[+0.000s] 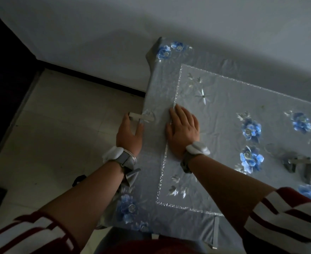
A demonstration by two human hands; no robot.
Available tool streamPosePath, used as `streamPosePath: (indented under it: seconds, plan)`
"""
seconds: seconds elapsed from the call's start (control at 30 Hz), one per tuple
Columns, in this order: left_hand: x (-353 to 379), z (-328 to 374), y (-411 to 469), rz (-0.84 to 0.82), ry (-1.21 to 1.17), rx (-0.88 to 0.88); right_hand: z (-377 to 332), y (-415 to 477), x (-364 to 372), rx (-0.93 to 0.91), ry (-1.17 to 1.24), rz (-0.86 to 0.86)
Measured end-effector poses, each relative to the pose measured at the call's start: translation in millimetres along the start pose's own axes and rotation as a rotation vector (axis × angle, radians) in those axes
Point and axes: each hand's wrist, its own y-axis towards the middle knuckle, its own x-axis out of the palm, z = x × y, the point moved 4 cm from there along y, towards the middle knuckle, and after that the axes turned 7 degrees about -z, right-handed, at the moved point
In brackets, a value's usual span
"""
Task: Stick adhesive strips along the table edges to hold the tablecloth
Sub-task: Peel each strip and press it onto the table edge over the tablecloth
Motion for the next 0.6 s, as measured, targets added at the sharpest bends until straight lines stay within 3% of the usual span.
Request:
streamPosePath:
  seconds: [0.6]
  plan:
    - [6.8, 2.5, 1.1, -0.113, 0.076, 0.028, 0.4, -0.2, -1.1, -0.006, 0.018, 0.017]
